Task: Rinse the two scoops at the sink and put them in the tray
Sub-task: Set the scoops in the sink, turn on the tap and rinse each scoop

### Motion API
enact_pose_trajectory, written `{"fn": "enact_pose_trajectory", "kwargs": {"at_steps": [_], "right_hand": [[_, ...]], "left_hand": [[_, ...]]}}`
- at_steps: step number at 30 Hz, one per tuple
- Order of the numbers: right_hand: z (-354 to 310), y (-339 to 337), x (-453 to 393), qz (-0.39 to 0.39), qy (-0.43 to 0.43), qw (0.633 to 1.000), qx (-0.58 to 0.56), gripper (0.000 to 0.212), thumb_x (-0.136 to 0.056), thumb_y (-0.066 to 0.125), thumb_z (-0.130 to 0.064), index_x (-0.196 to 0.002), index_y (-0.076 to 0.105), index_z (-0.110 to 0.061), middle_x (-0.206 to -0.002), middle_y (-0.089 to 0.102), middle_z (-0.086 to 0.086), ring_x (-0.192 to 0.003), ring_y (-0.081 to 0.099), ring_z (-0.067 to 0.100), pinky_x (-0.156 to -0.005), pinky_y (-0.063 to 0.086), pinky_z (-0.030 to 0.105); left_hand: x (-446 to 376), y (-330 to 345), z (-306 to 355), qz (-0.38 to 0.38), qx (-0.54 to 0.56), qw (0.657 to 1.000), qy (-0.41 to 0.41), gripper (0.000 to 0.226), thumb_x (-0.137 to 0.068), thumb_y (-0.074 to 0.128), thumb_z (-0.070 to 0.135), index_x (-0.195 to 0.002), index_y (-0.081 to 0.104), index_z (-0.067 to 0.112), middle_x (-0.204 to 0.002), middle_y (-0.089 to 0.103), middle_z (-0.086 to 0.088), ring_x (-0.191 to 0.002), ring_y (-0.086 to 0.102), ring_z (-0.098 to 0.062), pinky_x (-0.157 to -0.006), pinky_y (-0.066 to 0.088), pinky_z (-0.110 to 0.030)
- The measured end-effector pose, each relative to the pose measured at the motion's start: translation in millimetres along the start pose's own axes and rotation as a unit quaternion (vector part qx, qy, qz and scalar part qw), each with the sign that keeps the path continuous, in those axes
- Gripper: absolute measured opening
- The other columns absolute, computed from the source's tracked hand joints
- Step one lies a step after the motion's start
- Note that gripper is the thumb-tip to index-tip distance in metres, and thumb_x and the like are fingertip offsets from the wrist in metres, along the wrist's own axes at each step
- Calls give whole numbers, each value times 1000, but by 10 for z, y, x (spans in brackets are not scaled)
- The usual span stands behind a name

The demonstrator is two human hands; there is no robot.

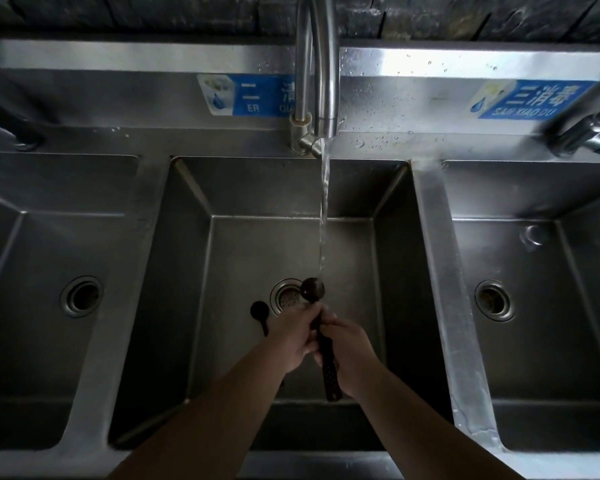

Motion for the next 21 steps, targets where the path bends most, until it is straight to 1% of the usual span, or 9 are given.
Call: {"fn": "enact_pose_trajectory", "kwargs": {"at_steps": [2, 4, 7, 10, 12, 14, 16, 18, 21], "right_hand": [[-64, 46, -11, -22, -2, 1000, -18, 22, -96, 51, -8, -105, 70, -2, -76, 68, 16, -54, 59, 18, -48, 46, 30], [-163, 114, -26, -44, -1, 998, -41, 24, -97, 50, -9, -108, 70, -3, -76, 69, 15, -57, 61, 19, -49, 48, 29], [-379, 216, -73, -56, -13, 997, -58, 27, -99, 48, -8, -106, 73, -6, -80, 73, 16, -61, 66, 20, -50, 52, 29], [-624, 332, -97, -70, -34, 995, -63, 25, -98, 49, -9, -105, 73, -7, -79, 73, 15, -61, 66, 19, -53, 50, 31], [-787, 437, -89, -90, -51, 992, -68, 24, -99, 49, -10, -104, 72, -7, -78, 73, 14, -62, 67, 18, -55, 51, 30], [-949, 579, -51, -128, -69, 986, -83, 26, -100, 46, -10, -101, 71, -5, -76, 73, 13, -59, 69, 18, -50, 54, 29], [-1098, 714, -6, -153, -85, 981, -85, 29, -100, 43, -10, -98, 71, -5, -72, 73, 12, -58, 70, 18, -47, 54, 27], [-1236, 801, 21, -154, -104, 980, -73, 26, -100, 45, -10, -102, 69, -2, -72, 72, 11, -59, 68, 17, -49, 54, 27], [-1418, 876, 68, -153, -136, 976, -71, 28, -100, 45, -8, -117, 63, 6, -79, 66, 15, -65, 65, 21, -60, 55, 30]], "left_hand": [[5, 40, 71, -26, 4, 1000, 12, 25, -99, 46, 22, -87, 67, 14, -78, 70, -4, -41, 45, -9, -34, 33, -22], [-9, 66, 176, -35, -7, 999, 30, 30, -97, 46, 22, -82, 71, 19, -78, 65, -4, -41, 41, -9, -35, 30, -23], [-46, 93, 399, -12, -26, 998, 65, 35, -97, 48, 20, -77, 77, 24, -68, 60, -2, -38, 44, -7, -34, 33, -21], [-22, 201, 704, -23, -39, 993, 106, 28, -96, 52, 23, -82, 76, 25, -57, 61, 2, -37, 46, -7, -33, 33, -20], [3, 259, 927, -27, -47, 989, 141, 28, -96, 53, 24, -78, 75, 24, -60, 59, -1, -38, 46, -8, -35, 33, -20], [33, 289, 1117, -19, -54, 986, 158, 27, -97, 53, 25, -81, 74, 23, -63, 57, -3, -43, 47, -11, -39, 33, -22], [73, 302, 1280, -6, -54, 985, 164, 21, -98, 53, 26, -97, 72, 17, -67, 58, -3, -51, 48, -15, -45, 35, -25], [122, 337, 1440, 2, -44, 983, 177, 22, -98, 52, 24, -108, 69, 15, -71, 59, -3, -54, 48, -14, -44, 36, -23], [180, 414, 1623, -9, 2, 979, 202, 26, -99, 48, 19, -97, 73, 23, -90, 65, -8, -61, 54, -14, -42, 40, -19]]}}
Point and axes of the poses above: each hand's wrist, its own x-axis away from the middle knuckle, its own y-axis out of the palm, z = x × y, the point moved 7 cm from there along -x, towards the middle knuckle
